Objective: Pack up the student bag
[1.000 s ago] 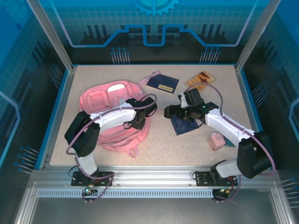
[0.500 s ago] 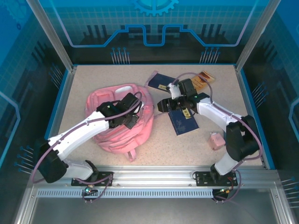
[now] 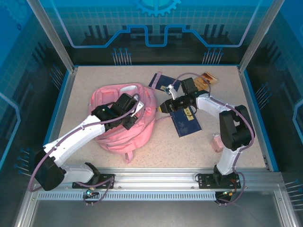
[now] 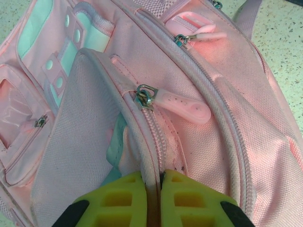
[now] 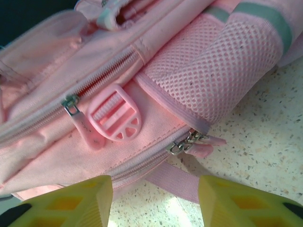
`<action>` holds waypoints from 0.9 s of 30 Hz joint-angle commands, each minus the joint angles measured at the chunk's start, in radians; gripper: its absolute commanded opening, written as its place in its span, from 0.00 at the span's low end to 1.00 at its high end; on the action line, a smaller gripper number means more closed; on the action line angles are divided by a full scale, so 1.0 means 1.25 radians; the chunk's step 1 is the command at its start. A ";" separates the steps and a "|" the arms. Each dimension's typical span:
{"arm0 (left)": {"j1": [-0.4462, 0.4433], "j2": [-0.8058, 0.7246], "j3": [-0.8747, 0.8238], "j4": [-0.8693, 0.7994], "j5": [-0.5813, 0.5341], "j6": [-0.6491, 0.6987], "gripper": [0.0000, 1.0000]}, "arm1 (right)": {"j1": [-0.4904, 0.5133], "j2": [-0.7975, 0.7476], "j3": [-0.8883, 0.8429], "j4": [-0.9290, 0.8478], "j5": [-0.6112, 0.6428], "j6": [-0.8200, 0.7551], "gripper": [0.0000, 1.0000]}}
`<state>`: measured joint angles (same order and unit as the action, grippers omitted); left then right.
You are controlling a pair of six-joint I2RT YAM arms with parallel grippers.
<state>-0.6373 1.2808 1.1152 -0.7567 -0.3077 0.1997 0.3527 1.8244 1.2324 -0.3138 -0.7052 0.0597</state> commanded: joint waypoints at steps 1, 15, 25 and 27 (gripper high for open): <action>0.005 -0.041 0.018 0.086 0.006 0.031 0.09 | -0.002 0.040 0.021 -0.016 -0.024 -0.032 0.49; 0.009 -0.065 0.031 0.087 0.010 0.054 0.07 | 0.045 0.106 0.028 0.018 0.064 -0.156 0.46; 0.009 -0.078 0.042 0.083 0.053 0.064 0.06 | 0.081 0.077 -0.013 0.161 0.106 -0.202 0.39; 0.009 -0.077 0.043 0.081 0.054 0.067 0.06 | 0.087 0.067 -0.034 0.197 0.095 -0.227 0.38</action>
<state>-0.6262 1.2312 1.1152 -0.7502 -0.2802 0.2455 0.4389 1.9385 1.2224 -0.1608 -0.5785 -0.1616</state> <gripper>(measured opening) 0.090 0.379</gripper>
